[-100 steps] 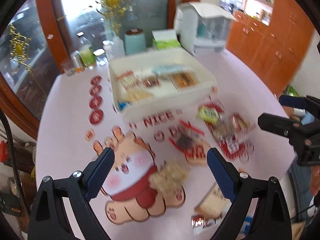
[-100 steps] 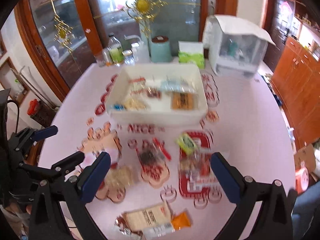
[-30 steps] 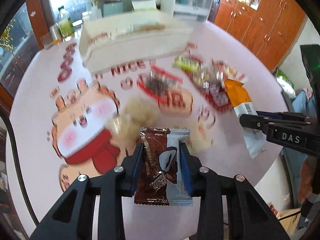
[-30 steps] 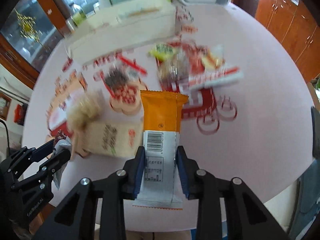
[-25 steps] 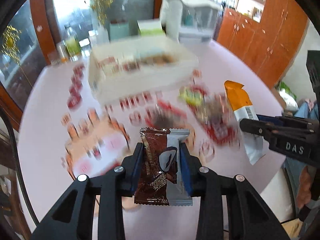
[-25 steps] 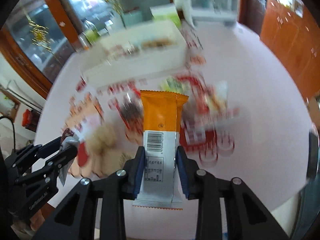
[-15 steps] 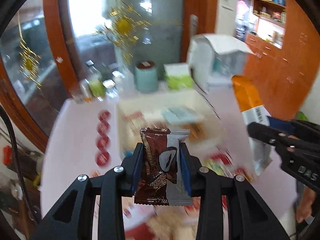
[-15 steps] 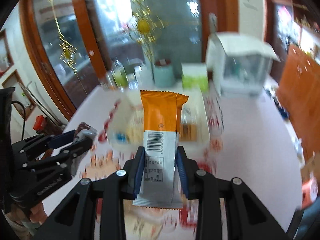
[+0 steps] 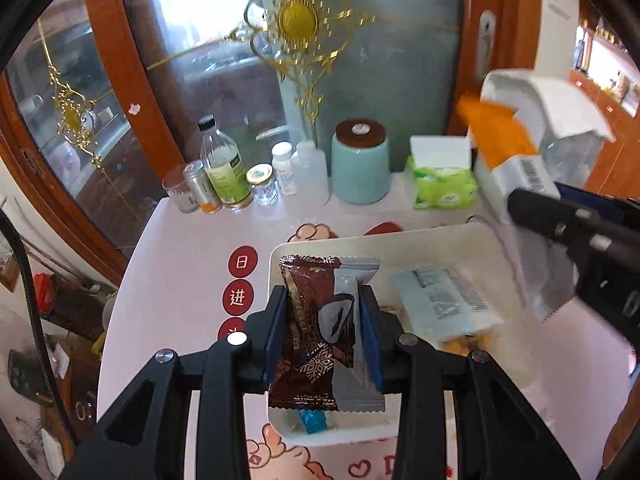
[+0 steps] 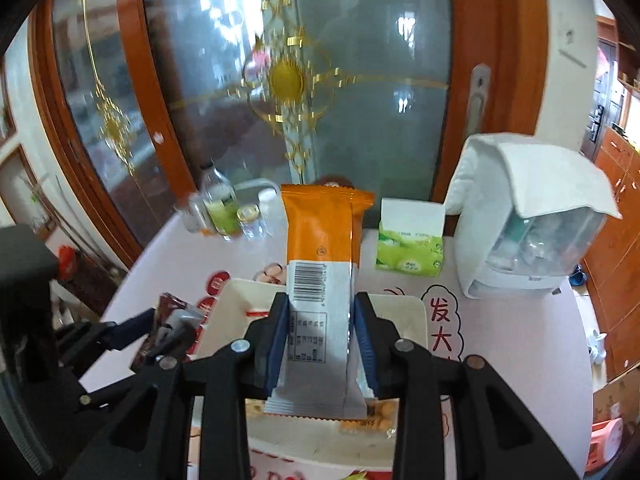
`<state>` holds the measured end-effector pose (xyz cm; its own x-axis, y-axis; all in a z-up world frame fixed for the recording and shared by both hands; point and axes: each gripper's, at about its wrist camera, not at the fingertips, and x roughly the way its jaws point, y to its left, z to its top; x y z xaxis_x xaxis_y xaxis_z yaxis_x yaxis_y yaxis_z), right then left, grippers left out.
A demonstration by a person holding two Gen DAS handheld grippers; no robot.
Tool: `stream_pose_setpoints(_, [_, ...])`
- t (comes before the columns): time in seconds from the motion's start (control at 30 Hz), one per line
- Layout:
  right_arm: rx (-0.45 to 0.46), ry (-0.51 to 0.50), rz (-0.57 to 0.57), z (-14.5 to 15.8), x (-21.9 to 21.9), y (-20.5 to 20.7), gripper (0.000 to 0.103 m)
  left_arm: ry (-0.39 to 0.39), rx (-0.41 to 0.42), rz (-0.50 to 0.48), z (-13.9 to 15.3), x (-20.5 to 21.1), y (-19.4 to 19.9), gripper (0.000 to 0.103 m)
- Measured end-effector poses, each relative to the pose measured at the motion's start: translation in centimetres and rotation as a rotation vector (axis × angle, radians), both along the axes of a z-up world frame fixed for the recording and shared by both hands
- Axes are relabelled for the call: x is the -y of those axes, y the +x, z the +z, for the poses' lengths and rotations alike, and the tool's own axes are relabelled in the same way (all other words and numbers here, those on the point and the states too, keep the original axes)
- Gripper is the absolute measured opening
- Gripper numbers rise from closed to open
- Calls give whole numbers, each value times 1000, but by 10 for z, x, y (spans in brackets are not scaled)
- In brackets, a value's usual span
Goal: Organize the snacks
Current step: 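Carry both bars into the white tray and open both tools, then move both tools back from the tray to the snacks on the table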
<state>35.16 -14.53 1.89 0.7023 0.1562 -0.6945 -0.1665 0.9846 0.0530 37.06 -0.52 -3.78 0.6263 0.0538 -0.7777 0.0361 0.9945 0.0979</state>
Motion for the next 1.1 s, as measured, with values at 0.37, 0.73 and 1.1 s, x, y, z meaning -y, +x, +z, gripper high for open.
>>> stream_pose_setpoints(0.37, [-126, 53, 56, -61, 6, 19, 64, -9, -70, 15, -47, 0, 3, 94])
stream_pose_setpoints(0.73, [-60, 54, 20, -44, 12, -17, 64, -27, -13, 13, -25, -1, -27, 94])
stream_pose_setpoints(1.1, [11, 51, -34, -24, 9, -65, 64, -45, 67, -20, 14, -6, -74, 94])
